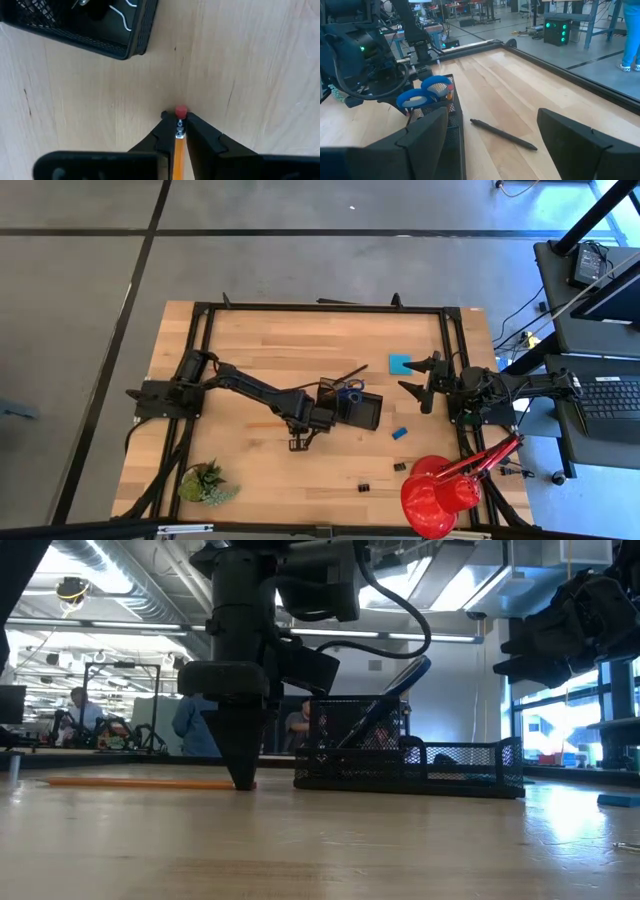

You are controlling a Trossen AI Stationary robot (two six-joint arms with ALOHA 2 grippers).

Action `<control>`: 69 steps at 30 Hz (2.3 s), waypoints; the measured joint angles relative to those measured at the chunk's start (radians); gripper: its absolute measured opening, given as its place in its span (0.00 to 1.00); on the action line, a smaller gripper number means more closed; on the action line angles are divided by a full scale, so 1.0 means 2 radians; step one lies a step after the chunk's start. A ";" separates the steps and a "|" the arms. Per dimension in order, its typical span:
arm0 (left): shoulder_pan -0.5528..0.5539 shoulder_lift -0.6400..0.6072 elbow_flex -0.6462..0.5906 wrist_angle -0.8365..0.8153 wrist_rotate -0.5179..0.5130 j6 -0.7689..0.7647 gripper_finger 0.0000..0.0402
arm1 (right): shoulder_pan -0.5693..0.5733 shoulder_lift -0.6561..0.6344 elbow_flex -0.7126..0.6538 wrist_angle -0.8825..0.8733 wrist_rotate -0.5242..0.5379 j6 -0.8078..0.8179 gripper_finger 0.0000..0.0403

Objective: Pick and place office supplies into organizer
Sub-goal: Put the yellow pencil into the black desk organizer

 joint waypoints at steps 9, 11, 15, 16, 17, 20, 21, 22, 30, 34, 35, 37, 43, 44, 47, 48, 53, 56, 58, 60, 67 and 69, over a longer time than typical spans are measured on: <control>-0.008 -0.001 0.008 -0.012 -0.008 0.000 0.04 | 0.000 0.000 0.000 0.000 0.000 0.001 0.77; -0.011 -0.006 0.013 -0.019 -0.009 0.000 0.04 | 0.000 0.000 0.000 0.000 0.000 0.001 0.77; -0.015 -0.020 0.014 -0.021 -0.006 0.005 0.04 | 0.000 0.000 0.000 0.000 0.000 0.001 0.77; -0.016 -0.026 0.013 -0.024 -0.005 0.005 0.04 | 0.000 0.000 0.000 0.000 0.000 0.001 0.77; -0.016 -0.034 0.013 -0.028 -0.005 0.005 0.04 | 0.000 0.000 0.000 0.000 0.000 0.001 0.77; -0.018 -0.056 0.016 -0.032 -0.005 0.001 0.04 | 0.000 0.000 0.000 0.000 0.000 0.001 0.77; -0.018 -0.060 0.015 -0.036 -0.005 0.001 0.04 | 0.000 0.000 0.000 0.000 0.000 0.001 0.77; -0.018 -0.064 0.015 -0.037 -0.005 0.001 0.04 | 0.000 0.000 0.000 0.000 0.000 0.001 0.77; -0.014 -0.128 0.016 -0.028 -0.011 0.013 0.04 | 0.000 0.000 0.000 0.000 0.000 0.001 0.77; -0.006 -0.169 0.017 0.004 -0.016 0.018 0.04 | 0.000 0.000 0.000 0.000 0.000 0.001 0.77; -0.003 -0.178 0.017 0.018 -0.016 0.021 0.04 | 0.000 0.000 0.000 0.000 0.000 0.001 0.77; 0.003 -0.199 0.017 0.051 -0.022 0.033 0.04 | 0.000 0.000 0.000 0.001 0.000 0.001 0.77; 0.024 -0.247 0.017 0.142 -0.025 0.076 0.04 | 0.000 0.000 0.000 0.000 0.000 0.001 0.77; 0.028 -0.254 0.017 0.152 -0.022 0.079 0.04 | 0.000 0.000 0.000 0.001 0.000 0.001 0.77; 0.038 -0.273 0.017 0.180 -0.014 0.092 0.04 | 0.000 0.000 0.000 0.000 0.000 0.001 0.77; 0.042 -0.277 0.017 0.195 -0.014 0.099 0.04 | 0.000 0.000 0.000 0.001 0.000 0.001 0.77; 0.058 -0.278 0.017 0.262 0.004 0.134 0.04 | 0.000 0.000 0.000 0.001 0.000 0.001 0.77; 0.066 -0.270 0.018 0.292 0.015 0.156 0.04 | 0.000 0.000 0.000 0.001 0.000 0.001 0.77; 0.071 -0.263 0.018 0.304 0.017 0.167 0.04 | 0.000 0.000 0.000 0.000 0.000 0.001 0.77; 0.076 -0.254 0.018 0.318 0.030 0.177 0.04 | 0.000 0.000 0.000 0.001 0.000 0.001 0.77; 0.090 -0.214 0.018 0.362 0.055 0.204 0.04 | 0.000 0.000 0.000 0.001 0.000 0.001 0.77; 0.094 -0.203 0.018 0.363 0.054 0.206 0.04 | 0.000 0.000 0.000 0.000 0.000 0.001 0.77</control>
